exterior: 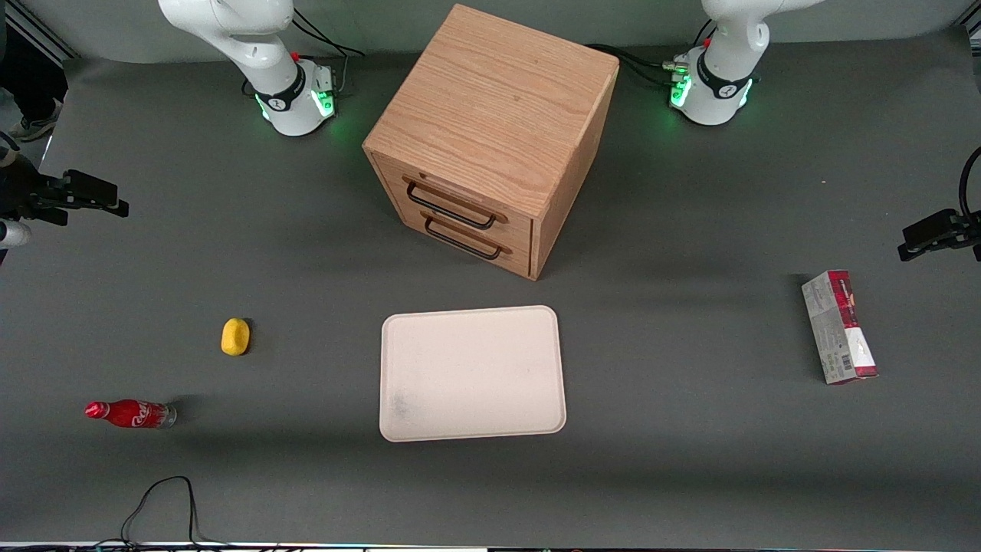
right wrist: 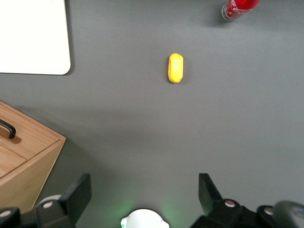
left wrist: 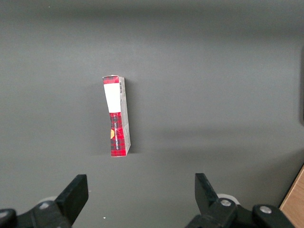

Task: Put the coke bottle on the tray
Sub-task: 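Move the open right gripper toward the red Coca-Cola bottle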

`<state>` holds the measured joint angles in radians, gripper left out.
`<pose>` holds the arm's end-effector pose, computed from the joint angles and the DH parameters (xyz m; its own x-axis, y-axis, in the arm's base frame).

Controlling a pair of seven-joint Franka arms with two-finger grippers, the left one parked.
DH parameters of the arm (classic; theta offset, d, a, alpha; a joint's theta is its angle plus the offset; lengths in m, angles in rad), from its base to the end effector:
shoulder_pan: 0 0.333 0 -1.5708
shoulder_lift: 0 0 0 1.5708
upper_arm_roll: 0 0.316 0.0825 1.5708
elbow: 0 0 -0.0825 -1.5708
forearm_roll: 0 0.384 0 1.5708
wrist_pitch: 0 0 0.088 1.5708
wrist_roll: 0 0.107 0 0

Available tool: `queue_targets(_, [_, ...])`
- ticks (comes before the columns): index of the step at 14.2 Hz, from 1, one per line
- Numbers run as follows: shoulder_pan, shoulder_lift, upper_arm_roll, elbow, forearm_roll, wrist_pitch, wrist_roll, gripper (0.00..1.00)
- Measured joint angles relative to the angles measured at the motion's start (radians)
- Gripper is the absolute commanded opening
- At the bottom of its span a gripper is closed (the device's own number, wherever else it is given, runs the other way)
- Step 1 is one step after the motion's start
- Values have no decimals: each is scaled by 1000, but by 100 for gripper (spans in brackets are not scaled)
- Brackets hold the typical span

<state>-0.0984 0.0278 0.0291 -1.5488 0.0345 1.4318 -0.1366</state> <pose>0.5463 -0.0341 0.6084 0.9878 0.0727 -0.1380 0.0657 -0.9963 -0.0546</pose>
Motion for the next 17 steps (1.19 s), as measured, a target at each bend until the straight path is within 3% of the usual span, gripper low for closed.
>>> queue_targets(17, [-8,13,7,60,-19,-39,7,100])
